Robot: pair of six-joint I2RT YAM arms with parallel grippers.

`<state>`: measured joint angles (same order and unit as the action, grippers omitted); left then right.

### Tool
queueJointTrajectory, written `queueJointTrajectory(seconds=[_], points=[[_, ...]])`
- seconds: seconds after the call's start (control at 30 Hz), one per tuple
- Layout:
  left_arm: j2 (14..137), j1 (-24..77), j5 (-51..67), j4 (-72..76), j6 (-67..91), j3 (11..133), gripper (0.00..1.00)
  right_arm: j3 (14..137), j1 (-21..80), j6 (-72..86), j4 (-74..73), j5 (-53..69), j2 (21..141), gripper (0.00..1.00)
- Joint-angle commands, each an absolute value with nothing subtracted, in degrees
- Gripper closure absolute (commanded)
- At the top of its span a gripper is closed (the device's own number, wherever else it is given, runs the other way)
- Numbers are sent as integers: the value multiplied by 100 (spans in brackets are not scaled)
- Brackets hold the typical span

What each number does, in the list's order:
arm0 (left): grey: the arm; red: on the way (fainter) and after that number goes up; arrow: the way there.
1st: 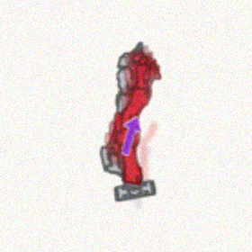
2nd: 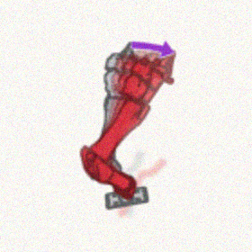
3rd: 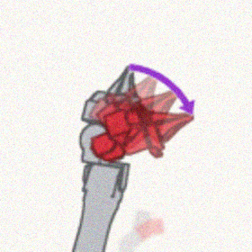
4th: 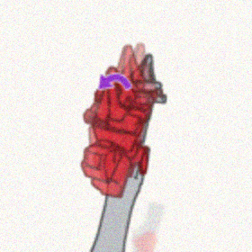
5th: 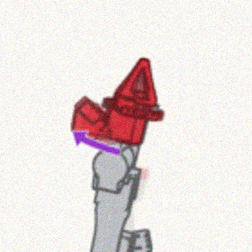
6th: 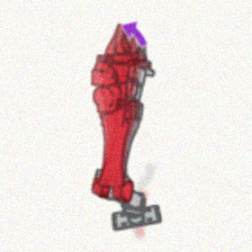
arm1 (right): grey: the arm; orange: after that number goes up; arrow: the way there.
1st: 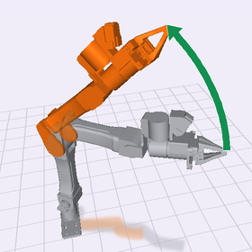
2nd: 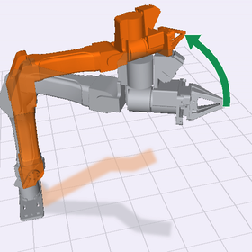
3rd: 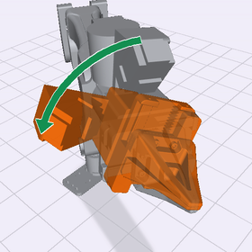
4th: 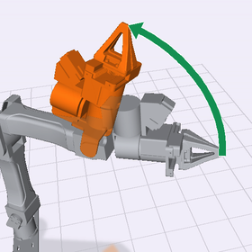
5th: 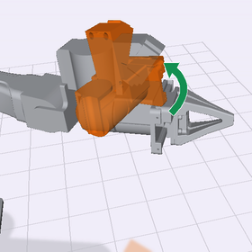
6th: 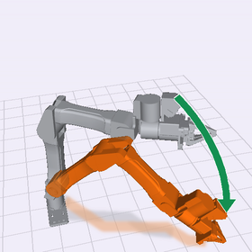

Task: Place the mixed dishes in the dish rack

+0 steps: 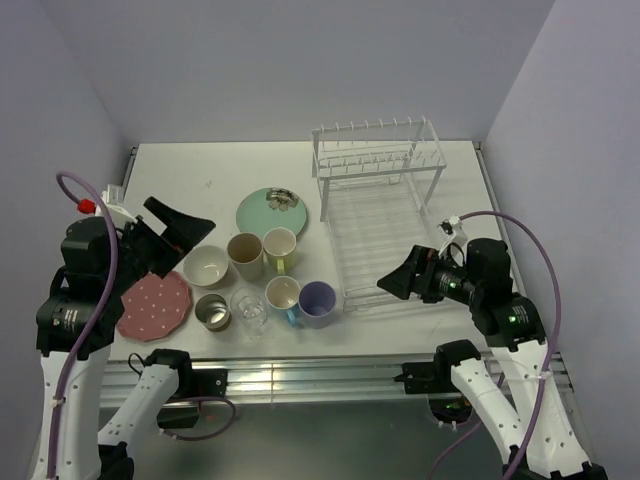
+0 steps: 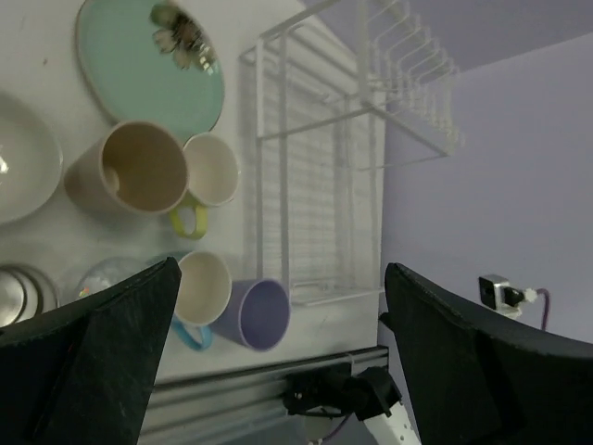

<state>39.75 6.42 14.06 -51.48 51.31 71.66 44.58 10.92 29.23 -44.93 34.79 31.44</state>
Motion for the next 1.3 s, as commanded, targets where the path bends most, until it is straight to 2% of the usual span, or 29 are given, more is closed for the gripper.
queueJointTrajectory(seconds=[0.0,0.07,0.1,0.2,0.23,0.3,0.37,0.5,0.6,0.7,1.2,1.23,1.27], points=[[3964,642,1297,-5923,5572,7162,1,5122,1134,2611,-5500,2797,3190,0],[4121,642,505,-6685,5721,7303,1,5622,1186,2365,-5991,2383,3427,0],[4218,642,-299,-7010,5852,7330,1,5773,1221,2321,-6090,2208,3489,0],[4543,642,-825,-7199,5714,6998,3,6090,1257,2250,-6056,1934,3559,0],[4744,642,-1087,-7198,5695,6909,8,6256,1257,2224,-6056,1829,3681,0],[5017,642,-1378,-7277,5739,6680,28,6546,1257,2171,-6196,1671,4006,0],[5553,624,-1652,-7356,5897,6610,40,7047,1257,2048,-6363,1600,4183,0],[6134,379,-1705,-6901,5923,6469,28,7400,1266,2021,-6258,1547,4307,0],[6266,-172,-1381,-6453,5696,6197,26,7418,1266,2065,-6223,1635,4333,0],[6565,-605,-977,-6021,5432,5873,27,7427,1266,2013,-6266,1582,4350,0],[7945,-659,-765,-4703,5107,5370,38,7409,1266,1916,-6355,1310,4359,0],[8024,-659,-773,-4659,5098,5361,39,7400,1266,1907,-6337,1301,4368,0],[8094,-659,-817,-4589,5072,5370,45,7383,1266,1916,-6328,1275,4377,0]])
